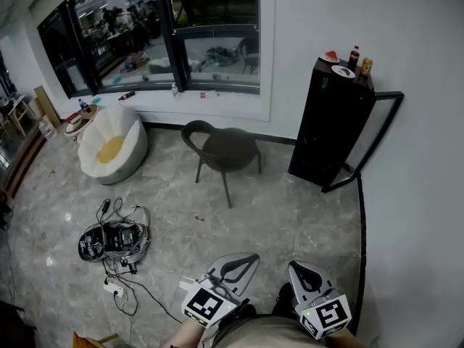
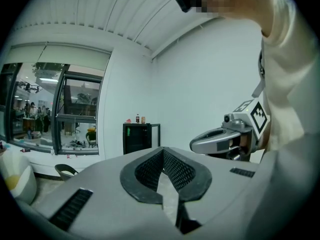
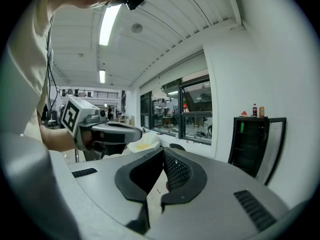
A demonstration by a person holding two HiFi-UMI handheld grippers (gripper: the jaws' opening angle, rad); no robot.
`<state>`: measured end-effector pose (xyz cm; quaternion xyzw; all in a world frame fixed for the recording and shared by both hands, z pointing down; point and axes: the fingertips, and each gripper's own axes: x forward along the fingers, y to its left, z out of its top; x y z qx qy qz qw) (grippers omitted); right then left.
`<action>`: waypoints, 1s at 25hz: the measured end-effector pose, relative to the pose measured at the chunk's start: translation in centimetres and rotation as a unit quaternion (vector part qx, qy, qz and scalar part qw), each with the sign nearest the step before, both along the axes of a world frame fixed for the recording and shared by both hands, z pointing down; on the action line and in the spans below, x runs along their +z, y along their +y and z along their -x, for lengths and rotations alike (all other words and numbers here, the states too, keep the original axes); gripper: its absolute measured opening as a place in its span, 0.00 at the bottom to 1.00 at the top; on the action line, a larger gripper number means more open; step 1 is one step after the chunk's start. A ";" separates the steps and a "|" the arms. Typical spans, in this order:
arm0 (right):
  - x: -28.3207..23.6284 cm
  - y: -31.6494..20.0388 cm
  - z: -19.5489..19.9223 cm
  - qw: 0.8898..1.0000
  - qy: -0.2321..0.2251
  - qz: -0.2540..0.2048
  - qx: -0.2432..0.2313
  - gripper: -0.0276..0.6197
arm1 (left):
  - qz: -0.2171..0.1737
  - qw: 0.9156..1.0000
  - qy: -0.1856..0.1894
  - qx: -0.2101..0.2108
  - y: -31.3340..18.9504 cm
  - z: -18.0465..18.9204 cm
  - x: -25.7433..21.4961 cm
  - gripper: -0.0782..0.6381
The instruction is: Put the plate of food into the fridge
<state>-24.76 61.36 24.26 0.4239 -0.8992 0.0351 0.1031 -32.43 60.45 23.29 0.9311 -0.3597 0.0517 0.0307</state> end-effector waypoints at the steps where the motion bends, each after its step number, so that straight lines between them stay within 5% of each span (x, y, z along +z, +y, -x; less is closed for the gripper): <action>1: 0.0 -0.6 -0.6 1.000 -0.004 0.001 0.000 0.08 | 0.001 1.000 -0.003 0.000 -0.5 -0.6 0.1 0.12; 25: -0.6 -13.7 -18.1 0.999 -0.045 -0.009 -0.004 0.08 | -0.004 0.999 -0.046 0.003 -13.2 -19.3 -2.3 0.12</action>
